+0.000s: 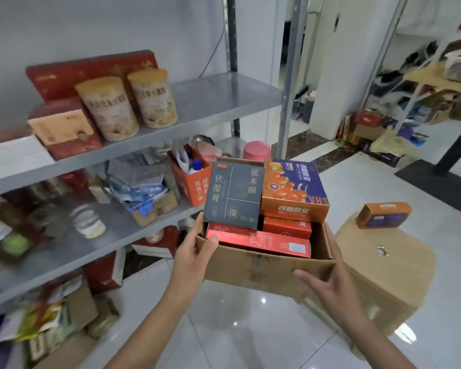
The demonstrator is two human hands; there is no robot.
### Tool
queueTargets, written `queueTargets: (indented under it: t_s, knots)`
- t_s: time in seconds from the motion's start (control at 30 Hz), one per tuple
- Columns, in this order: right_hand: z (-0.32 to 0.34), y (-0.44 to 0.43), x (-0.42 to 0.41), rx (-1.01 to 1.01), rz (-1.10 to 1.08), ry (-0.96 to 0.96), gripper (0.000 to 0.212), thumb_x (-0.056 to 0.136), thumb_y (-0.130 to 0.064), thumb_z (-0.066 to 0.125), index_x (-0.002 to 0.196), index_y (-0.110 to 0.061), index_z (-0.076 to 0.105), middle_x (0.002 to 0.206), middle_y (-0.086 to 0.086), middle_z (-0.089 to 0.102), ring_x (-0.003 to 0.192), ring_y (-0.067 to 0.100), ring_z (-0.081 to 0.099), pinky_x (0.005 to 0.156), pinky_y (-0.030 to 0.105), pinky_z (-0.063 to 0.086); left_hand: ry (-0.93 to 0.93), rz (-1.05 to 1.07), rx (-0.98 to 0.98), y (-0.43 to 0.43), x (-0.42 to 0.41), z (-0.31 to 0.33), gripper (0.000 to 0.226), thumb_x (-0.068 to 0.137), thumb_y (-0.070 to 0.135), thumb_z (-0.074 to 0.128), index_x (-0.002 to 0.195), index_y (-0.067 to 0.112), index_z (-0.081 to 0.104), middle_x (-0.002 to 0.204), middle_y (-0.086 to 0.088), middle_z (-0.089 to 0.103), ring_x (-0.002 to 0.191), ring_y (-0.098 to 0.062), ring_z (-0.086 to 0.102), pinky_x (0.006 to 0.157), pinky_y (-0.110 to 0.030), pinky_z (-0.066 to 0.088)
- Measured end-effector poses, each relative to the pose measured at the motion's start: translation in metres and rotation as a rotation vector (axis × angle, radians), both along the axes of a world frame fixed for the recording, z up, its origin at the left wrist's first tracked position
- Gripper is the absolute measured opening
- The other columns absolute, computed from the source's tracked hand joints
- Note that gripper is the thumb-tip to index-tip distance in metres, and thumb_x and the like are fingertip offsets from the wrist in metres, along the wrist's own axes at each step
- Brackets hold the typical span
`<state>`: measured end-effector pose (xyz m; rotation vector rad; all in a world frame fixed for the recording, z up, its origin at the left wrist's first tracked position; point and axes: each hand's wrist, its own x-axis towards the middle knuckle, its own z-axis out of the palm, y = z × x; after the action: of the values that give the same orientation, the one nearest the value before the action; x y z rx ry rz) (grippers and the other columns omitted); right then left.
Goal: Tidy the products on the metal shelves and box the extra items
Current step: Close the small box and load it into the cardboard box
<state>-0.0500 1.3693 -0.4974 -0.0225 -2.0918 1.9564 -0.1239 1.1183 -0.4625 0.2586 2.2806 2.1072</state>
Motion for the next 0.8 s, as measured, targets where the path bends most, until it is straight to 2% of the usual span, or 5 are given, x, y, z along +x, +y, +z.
queueTargets:
  t_s: [0.07, 0.17, 0.37, 0.53, 0.8]
  knots:
    - [-0.039, -0.017, -0.005, 0.013, 0.031, 0.016, 0.096, 0.069, -0.016, 0.075, 0.145, -0.044, 0.025, 0.133, -0.037, 0.048, 0.126, -0.009, 0.046, 0.095, 0.015, 0.047, 0.014, 0.041, 0.016, -0.019, 0.005, -0.04, 0.066, 0.084, 0.038, 0.059, 0.147, 0.026, 0.042, 0.129, 0.026, 0.059, 0.121, 0.012, 0.049, 0.093, -0.006, 0.041]
    - [-0.119, -0.039, -0.016, 0.03, 0.095, 0.036, 0.095, 0.069, -0.011, 0.074, 0.147, -0.036, 0.027, 0.131, -0.035, 0.051, 0.125, -0.007, 0.047, 0.093, 0.011, 0.046, 0.029, 0.069, 0.043, -0.043, 0.01, -0.117, 0.065, 0.087, 0.036, 0.059, 0.148, 0.027, 0.04, 0.134, 0.018, 0.059, 0.126, -0.002, 0.052, 0.104, -0.021, 0.043]
    - [-0.296, -0.076, -0.023, 0.052, 0.178, 0.072, 0.095, 0.069, -0.008, 0.074, 0.149, -0.03, 0.027, 0.135, -0.031, 0.051, 0.126, -0.007, 0.048, 0.09, 0.006, 0.043, 0.029, 0.147, 0.039, -0.085, 0.027, -0.294, 0.064, 0.09, 0.04, 0.062, 0.148, 0.027, 0.039, 0.14, 0.008, 0.056, 0.132, -0.012, 0.049, 0.11, -0.031, 0.041]
    - [-0.422, -0.098, -0.018, 0.055, 0.242, 0.056, 0.093, 0.071, -0.008, 0.074, 0.149, -0.03, 0.027, 0.133, -0.032, 0.052, 0.122, -0.008, 0.05, 0.086, 0.007, 0.046, -0.021, 0.2, 0.055, -0.105, 0.042, -0.421, 0.058, 0.092, 0.034, 0.06, 0.147, 0.029, 0.041, 0.128, 0.016, 0.063, 0.119, -0.002, 0.058, 0.087, -0.013, 0.048]
    - [-0.56, -0.12, -0.003, 0.062, 0.31, -0.043, 0.093, 0.071, -0.017, 0.075, 0.146, -0.042, 0.027, 0.135, -0.031, 0.05, 0.124, -0.005, 0.05, 0.085, 0.011, 0.049, -0.106, 0.333, 0.087, -0.128, 0.077, -0.569, 0.049, 0.097, 0.026, 0.058, 0.143, 0.036, 0.043, 0.121, 0.021, 0.065, 0.112, 0.004, 0.059, 0.084, -0.009, 0.048]
